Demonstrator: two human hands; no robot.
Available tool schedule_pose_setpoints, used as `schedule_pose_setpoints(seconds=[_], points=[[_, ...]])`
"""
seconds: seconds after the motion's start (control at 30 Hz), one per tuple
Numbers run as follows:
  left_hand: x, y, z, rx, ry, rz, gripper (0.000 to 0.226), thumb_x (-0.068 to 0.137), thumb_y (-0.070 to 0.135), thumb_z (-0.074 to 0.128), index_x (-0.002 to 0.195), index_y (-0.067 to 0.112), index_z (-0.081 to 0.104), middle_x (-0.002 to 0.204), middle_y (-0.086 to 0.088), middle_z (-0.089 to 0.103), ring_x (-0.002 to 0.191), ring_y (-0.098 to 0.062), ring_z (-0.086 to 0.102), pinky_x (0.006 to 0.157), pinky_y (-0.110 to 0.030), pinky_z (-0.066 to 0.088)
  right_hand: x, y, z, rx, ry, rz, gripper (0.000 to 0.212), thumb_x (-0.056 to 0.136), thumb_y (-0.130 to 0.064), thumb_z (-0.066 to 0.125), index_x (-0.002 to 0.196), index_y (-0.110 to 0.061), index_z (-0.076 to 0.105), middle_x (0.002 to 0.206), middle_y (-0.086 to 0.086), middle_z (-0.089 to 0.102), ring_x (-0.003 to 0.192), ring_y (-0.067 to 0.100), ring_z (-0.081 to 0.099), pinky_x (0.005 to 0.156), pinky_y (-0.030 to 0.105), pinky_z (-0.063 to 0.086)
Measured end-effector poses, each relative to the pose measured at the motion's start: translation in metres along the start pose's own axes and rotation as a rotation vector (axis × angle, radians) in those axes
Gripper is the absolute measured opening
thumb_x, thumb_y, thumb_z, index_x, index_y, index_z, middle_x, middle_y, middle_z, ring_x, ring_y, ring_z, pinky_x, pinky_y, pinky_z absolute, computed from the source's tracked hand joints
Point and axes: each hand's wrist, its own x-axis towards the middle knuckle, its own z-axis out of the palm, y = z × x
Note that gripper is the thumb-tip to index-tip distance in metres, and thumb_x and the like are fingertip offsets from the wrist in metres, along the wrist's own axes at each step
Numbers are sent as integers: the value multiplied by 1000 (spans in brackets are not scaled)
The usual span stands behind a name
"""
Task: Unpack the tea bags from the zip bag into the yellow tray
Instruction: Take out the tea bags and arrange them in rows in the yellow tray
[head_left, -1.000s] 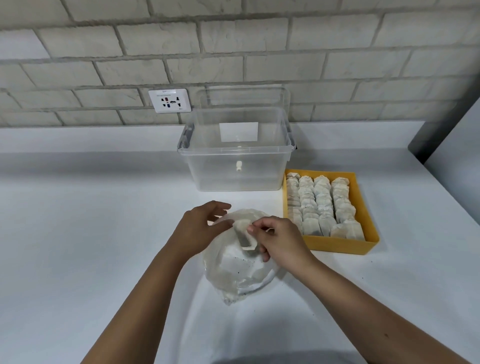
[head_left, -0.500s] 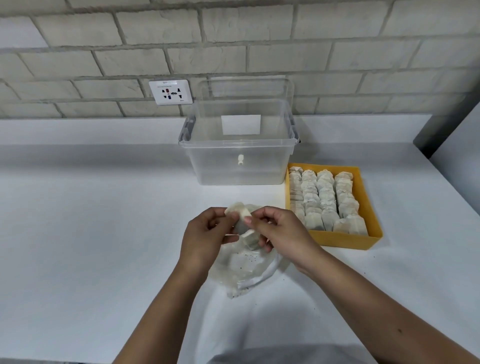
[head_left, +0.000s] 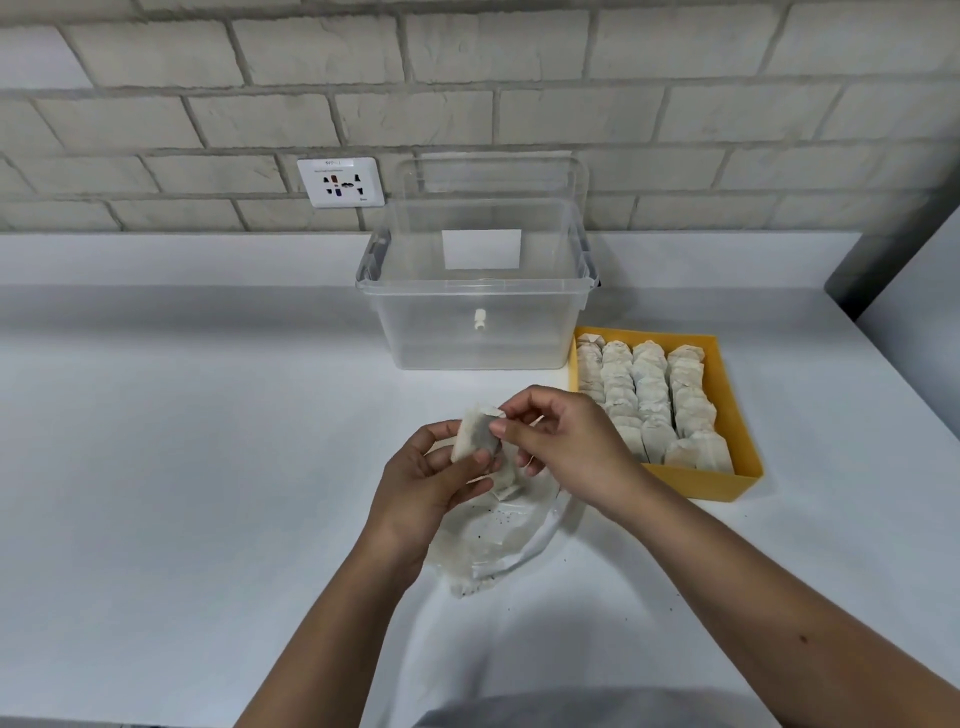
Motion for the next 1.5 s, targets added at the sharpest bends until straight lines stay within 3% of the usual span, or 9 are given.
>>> schedule_pose_setpoints(seconds=[0.13,0.23,0.4,0.57,0.8,1.0,1.17,1.37,1.5], points=[[1,9,-5,281,-1,137,43,83,9,77,121,26,66,99,2,78,96,-13,73,88,-24,56,6,-6,-7,-336,-14,-235,6,78,-26,79,79,-25,73,76,-10,68,66,8,62,67,26,52],[4,15,-5,487,21,230,19,90,19,72,105,30,75,87,13,77,82,-1,70,79,-13,51,11,-7,-9,-421,-48,-269,7,76,-28,80,81,-25,75,78,-11,69,73,4,63,70,23,51],[8,7,-13,562,160,232,8,92,26,70,89,27,78,74,6,77,74,-13,72,83,-34,57,10,11,-1,-465,-16,-221,12,82,-18,75,94,-21,74,86,-8,68,71,7,61,69,21,48],[8,2,-22,666,253,220,14,95,29,64,86,31,75,73,11,75,75,-18,71,82,-42,57,6,43,18,-817,-186,-101,26,89,-23,64,114,-18,69,116,2,66,103,21,62,86,31,48],[9,3,-27,669,282,194,14,95,28,63,87,30,75,74,10,75,77,-18,72,82,-46,57,5,49,38,-936,-108,-156,26,88,-28,55,112,-27,65,110,0,64,100,24,61,67,26,37],[11,5,-31,567,310,173,10,91,32,69,84,28,75,77,10,76,82,-17,73,87,-47,57,4,34,16,-882,-211,-222,19,95,-25,52,103,-21,68,101,-2,66,93,19,62,74,31,48],[9,4,-23,520,183,146,14,96,27,65,90,21,76,80,4,77,80,-12,74,87,-42,59,-2,0,-9,-555,-461,-222,17,92,-21,64,102,-33,71,89,-11,58,76,-1,55,70,10,40],[6,0,-9,477,72,99,18,99,21,60,91,15,76,77,-2,77,75,-12,73,84,-37,60,6,-3,-5,-449,-269,-171,38,80,-14,77,111,-28,60,87,-5,64,70,6,61,73,27,52],[4,5,-9,365,38,53,14,94,25,66,96,16,77,85,-8,78,80,-18,73,83,-33,60,10,0,3,-421,-198,-214,43,77,-15,79,113,-25,58,81,-5,66,66,7,61,68,24,52]])
